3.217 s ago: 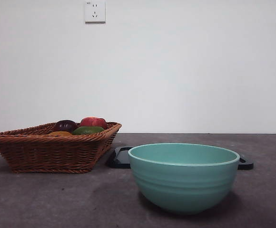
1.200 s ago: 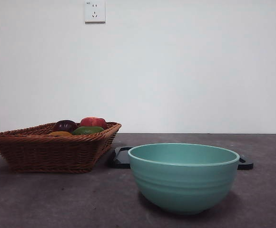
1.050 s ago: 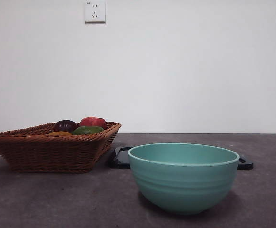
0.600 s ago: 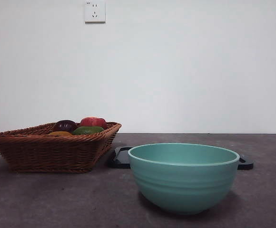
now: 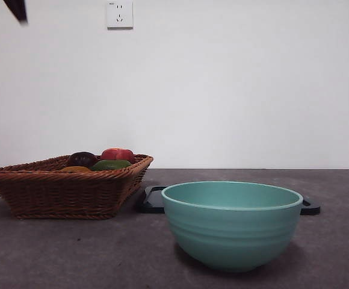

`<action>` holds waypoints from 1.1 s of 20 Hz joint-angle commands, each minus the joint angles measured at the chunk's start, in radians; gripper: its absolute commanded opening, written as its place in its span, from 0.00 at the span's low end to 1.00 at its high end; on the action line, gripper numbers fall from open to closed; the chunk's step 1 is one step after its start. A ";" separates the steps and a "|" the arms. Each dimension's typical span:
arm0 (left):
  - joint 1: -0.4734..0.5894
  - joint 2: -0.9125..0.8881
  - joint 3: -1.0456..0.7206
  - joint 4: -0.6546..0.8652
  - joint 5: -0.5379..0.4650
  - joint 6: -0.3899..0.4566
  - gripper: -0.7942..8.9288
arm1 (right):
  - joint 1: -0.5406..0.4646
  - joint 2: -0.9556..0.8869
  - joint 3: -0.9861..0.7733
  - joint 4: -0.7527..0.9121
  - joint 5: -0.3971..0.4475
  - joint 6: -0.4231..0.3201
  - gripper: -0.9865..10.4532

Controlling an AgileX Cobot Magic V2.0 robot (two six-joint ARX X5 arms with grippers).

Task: Pick up the wifruite, put it on the bowl, pick up the plate, put it on desk

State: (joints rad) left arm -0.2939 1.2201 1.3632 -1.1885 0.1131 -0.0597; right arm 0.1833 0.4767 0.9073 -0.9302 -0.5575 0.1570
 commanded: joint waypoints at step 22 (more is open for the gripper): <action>-0.086 0.629 0.051 0.424 -0.097 -0.024 0.65 | 0.004 0.005 0.016 0.020 -0.003 0.000 0.68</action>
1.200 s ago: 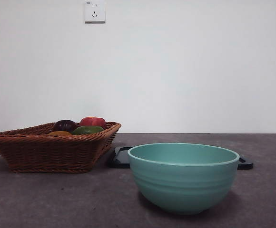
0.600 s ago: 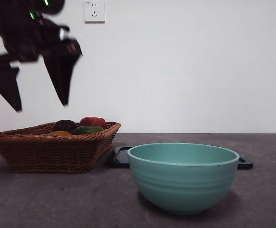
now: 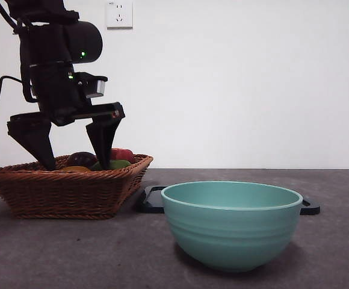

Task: Pick up the wifruite, put it on the bowl, pick up the plate, put it on desk

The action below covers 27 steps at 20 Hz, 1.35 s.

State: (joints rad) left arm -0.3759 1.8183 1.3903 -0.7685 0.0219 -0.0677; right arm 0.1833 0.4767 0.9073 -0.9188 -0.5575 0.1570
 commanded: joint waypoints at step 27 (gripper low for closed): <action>-0.035 -0.041 0.270 -0.406 0.005 -0.027 0.33 | 0.004 -0.002 0.037 -0.078 -0.003 -0.001 0.68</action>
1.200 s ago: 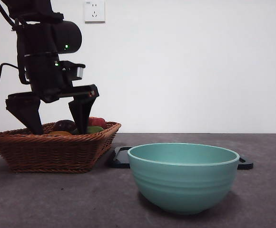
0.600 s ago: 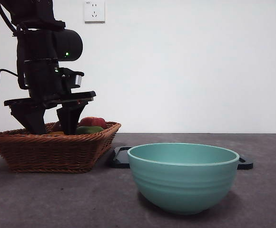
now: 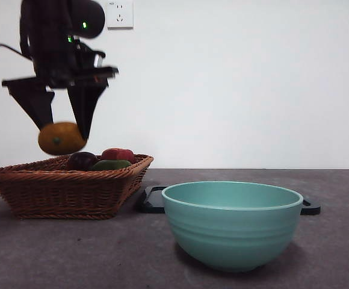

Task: Pick up the wifruite, put it on the bowl, pick up the plate, put it on desk

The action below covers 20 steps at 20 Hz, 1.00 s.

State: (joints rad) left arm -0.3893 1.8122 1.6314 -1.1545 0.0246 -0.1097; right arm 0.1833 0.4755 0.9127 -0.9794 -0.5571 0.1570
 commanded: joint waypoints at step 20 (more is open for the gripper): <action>-0.576 -0.190 0.028 -0.002 0.002 -0.190 0.33 | 0.004 -0.002 0.314 -0.359 0.113 -0.067 0.68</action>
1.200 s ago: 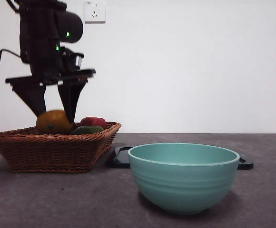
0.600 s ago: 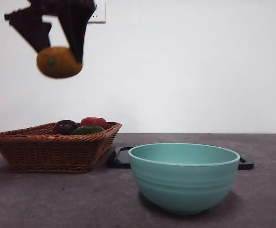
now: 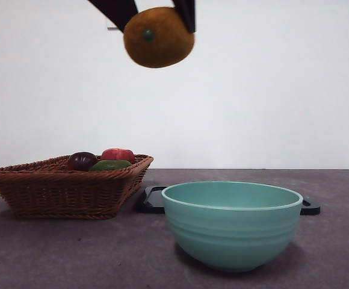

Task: Pick up the wifruite, put it on the bowl, pick up the plate, put it on desk

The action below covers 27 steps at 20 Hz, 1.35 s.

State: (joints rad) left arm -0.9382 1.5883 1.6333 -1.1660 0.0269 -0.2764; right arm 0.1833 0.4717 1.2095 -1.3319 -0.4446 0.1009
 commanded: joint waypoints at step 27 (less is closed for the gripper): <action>-0.093 0.474 0.026 0.175 -0.042 -0.129 0.33 | 0.004 0.002 0.017 0.000 0.001 -0.027 0.68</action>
State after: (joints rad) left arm -1.0191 2.0354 1.6333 -0.9955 -0.0105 -0.3950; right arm 0.1833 0.4717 1.2095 -1.3315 -0.4446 0.0849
